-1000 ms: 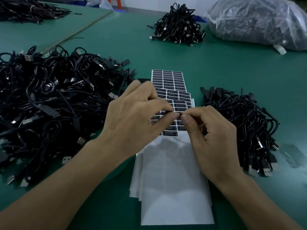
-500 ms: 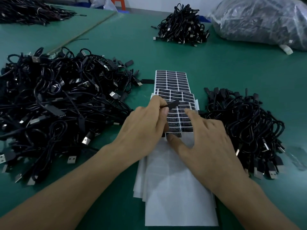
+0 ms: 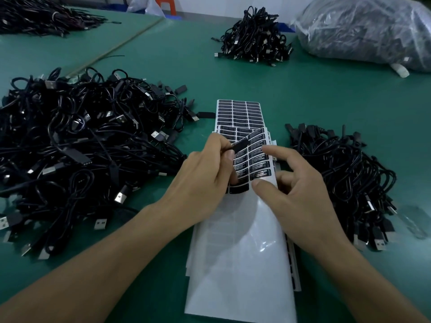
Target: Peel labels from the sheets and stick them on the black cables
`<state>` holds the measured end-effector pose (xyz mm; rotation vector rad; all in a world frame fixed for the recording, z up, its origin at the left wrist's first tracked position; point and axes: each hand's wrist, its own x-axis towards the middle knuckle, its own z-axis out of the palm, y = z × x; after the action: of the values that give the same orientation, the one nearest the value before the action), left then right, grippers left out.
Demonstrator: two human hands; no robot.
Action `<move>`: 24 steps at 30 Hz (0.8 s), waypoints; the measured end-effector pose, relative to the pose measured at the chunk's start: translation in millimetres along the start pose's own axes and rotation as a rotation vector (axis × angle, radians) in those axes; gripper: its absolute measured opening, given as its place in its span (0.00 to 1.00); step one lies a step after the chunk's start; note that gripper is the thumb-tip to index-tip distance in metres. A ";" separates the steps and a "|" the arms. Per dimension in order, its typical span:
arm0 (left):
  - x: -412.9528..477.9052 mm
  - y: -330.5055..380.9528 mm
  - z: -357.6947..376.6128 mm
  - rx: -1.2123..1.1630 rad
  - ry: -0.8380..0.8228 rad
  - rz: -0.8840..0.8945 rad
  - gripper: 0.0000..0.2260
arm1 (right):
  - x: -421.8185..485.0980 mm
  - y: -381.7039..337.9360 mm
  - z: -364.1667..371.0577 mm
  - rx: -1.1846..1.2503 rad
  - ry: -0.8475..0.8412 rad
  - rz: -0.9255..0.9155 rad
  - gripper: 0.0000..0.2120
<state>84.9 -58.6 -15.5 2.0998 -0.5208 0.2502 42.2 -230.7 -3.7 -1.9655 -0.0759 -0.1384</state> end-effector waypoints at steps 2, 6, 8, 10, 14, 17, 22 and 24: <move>0.0 1.8 -0.6 -0.053 0.016 0.010 0.03 | -0.1 -0.2 0.5 0.028 -0.021 0.007 0.24; 0.8 3.5 -3.1 -0.096 -0.005 0.009 0.04 | 0.9 2.5 -0.3 0.038 0.032 0.005 0.21; 0.3 5.8 -3.9 -0.079 -0.026 0.019 0.04 | 1.3 4.5 -0.1 0.067 0.062 0.005 0.18; -0.2 8.8 -4.9 -0.077 -0.030 0.016 0.04 | 1.9 4.4 1.0 0.096 0.078 0.004 0.16; -0.7 14.5 -4.2 0.002 -0.013 0.009 0.10 | 2.1 3.6 2.2 0.128 0.109 0.018 0.15; -2.2 17.7 -1.5 0.025 0.004 0.000 0.15 | 3.0 2.6 2.8 0.176 0.123 0.032 0.15; -1.9 17.2 0.3 0.019 0.046 0.030 0.20 | 4.0 2.5 4.4 0.208 0.126 0.052 0.13; -1.4 17.1 0.1 0.026 0.060 0.033 0.20 | 3.5 3.1 4.9 0.217 0.115 0.055 0.12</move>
<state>75.8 -66.6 -3.3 2.1031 -0.5196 0.3395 46.4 -227.4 -7.9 -1.7383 0.0372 -0.1986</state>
